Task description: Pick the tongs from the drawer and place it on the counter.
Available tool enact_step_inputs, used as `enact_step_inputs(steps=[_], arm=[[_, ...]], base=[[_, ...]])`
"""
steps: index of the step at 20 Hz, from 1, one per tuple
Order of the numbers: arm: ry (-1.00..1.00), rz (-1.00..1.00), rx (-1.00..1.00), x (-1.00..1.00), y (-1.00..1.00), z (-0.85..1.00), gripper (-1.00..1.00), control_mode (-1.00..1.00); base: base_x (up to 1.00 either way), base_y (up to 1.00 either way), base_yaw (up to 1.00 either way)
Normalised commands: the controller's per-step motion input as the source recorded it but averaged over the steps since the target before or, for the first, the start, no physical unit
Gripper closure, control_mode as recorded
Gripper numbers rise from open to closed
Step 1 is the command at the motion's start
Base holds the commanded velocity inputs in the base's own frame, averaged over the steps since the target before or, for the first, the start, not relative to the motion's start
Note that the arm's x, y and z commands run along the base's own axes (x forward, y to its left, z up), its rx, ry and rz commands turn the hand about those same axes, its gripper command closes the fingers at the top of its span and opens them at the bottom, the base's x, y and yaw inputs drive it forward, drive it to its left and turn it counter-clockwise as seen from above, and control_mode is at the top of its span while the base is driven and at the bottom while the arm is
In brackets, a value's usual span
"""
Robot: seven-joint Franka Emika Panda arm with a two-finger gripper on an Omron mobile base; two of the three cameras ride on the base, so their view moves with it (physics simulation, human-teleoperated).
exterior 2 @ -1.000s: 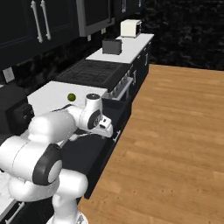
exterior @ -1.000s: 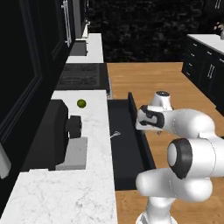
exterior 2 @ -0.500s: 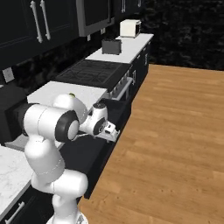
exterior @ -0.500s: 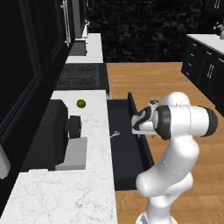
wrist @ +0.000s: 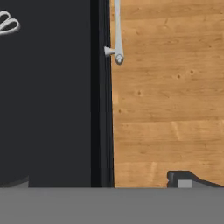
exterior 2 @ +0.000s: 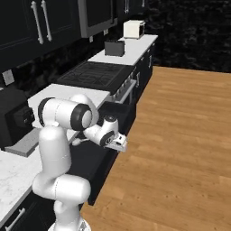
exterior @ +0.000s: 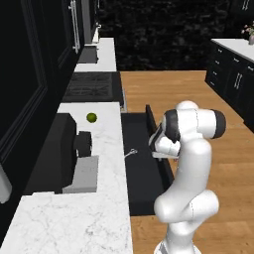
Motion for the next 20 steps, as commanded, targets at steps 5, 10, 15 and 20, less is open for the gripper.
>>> enact_step_inputs(steps=[5, 10, 15, 20], arm=[[-0.02, 0.07, 0.03, -0.31, -0.96, -0.62, -1.00, -1.00], [-0.15, 0.09, 0.03, -0.65, -1.00, -0.79, -1.00, -1.00], [-0.25, 0.07, 0.03, -0.22, -1.00, -0.86, -1.00, -1.00], [-0.19, -0.06, 0.05, -0.02, -0.65, -0.03, -1.00, -1.00]], base=[[0.00, 0.00, 0.00], [0.00, 0.00, 0.00], [0.00, 0.00, 0.00], [0.00, 0.00, 0.00]])
